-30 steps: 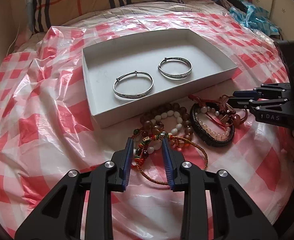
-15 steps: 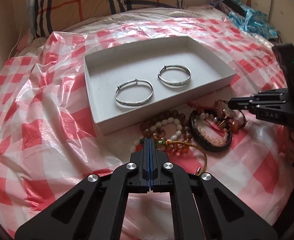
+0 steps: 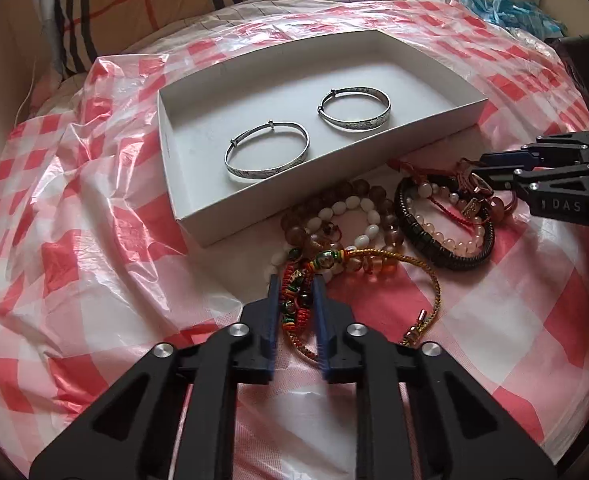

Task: Organize jewelry
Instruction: 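Grasp the red-beaded bracelet with the left tool while the right tool grasps the red cord pendant bracelet, then carry both held bracelets up and over the white box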

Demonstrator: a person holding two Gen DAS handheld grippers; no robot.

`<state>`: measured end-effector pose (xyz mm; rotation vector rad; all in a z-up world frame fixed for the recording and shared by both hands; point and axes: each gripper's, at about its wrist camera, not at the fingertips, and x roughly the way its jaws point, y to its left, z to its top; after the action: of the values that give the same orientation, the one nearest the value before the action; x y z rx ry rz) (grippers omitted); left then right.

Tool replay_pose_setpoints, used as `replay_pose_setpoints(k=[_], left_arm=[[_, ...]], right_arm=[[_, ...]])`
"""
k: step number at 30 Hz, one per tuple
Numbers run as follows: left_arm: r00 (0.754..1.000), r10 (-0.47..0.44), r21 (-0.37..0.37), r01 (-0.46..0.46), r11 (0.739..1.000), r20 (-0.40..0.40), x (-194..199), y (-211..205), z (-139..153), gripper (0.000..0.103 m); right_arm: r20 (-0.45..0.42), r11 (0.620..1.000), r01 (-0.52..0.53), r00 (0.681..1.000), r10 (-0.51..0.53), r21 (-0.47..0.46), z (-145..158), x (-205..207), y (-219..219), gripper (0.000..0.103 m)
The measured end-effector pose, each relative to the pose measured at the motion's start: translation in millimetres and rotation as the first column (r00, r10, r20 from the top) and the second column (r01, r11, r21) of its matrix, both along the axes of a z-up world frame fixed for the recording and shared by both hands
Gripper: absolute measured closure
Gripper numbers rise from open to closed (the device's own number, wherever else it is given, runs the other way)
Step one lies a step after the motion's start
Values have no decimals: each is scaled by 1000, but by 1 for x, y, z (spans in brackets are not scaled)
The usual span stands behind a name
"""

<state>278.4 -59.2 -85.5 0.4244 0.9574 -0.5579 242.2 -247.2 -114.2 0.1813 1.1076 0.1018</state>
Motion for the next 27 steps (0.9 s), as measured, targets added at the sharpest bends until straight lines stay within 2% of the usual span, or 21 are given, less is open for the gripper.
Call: replay_pose_setpoints(k=[3, 5, 8, 10, 17, 22, 27], left_arm=[[1000, -4, -90, 5, 996, 14, -2, 5, 17, 93], [1000, 5, -165, -1, 986, 25, -2, 12, 28, 96], [999, 13, -276, 0, 961, 46, -2, 20, 45, 96], [998, 27, -315, -10, 949, 49, -1, 23, 50, 96], [997, 57, -332, -36, 943, 54, 2, 27, 52, 96], [996, 49, -274, -28, 961, 70, 1, 22, 45, 96], [993, 86, -330, -54, 943, 83, 4, 31, 53, 96]], right_arm=[[26, 998, 15, 1000, -16, 63, 6, -2, -7, 98], [48, 992, 34, 998, -40, 125, 11, -3, -15, 98], [86, 980, 53, 994, -71, 194, 20, -5, -23, 99], [101, 972, 59, 991, -84, 227, 23, -5, -26, 99], [131, 963, 63, 986, -100, 262, 31, -7, -29, 99], [116, 962, 82, 986, -115, 261, 28, -6, -32, 99], [165, 949, 95, 975, -150, 301, 37, -10, -40, 99]])
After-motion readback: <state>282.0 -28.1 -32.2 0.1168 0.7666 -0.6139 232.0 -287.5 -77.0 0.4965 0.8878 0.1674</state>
